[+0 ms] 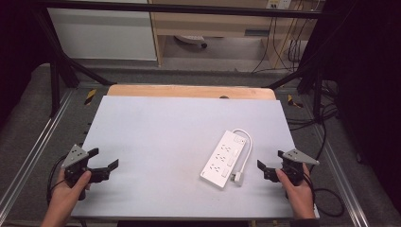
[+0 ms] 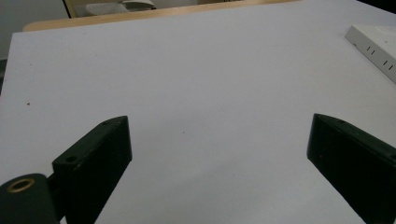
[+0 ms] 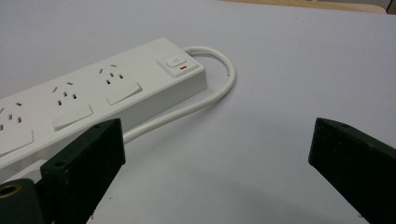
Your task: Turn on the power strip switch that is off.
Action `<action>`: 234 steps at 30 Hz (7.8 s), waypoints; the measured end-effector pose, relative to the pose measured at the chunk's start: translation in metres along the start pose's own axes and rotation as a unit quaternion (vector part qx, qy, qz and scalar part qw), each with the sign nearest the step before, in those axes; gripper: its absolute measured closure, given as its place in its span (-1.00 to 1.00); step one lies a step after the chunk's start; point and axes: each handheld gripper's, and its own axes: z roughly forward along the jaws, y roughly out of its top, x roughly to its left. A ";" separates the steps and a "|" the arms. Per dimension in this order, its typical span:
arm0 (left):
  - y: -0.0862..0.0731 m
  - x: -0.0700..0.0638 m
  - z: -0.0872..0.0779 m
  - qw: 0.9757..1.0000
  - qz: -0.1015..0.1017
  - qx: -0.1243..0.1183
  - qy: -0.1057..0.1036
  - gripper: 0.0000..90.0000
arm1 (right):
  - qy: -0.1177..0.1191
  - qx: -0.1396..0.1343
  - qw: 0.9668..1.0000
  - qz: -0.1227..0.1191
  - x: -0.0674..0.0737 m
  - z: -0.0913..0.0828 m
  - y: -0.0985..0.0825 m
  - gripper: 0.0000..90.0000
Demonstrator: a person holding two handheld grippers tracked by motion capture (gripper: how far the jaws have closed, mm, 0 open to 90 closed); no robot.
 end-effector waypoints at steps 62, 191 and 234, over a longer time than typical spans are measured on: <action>-0.005 0.000 0.005 1.000 0.002 0.024 0.001 -0.86 | 0.014 -0.022 1.000 -0.002 0.017 0.003 0.070 -0.87; -0.004 -0.002 0.006 0.999 0.013 0.031 -0.002 -0.86 | 0.075 0.038 0.995 -0.047 0.044 0.080 0.032 1.00; -0.004 -0.002 0.007 0.999 0.015 0.034 -0.003 -0.86 | 0.079 0.035 0.996 -0.035 0.042 0.081 0.031 1.00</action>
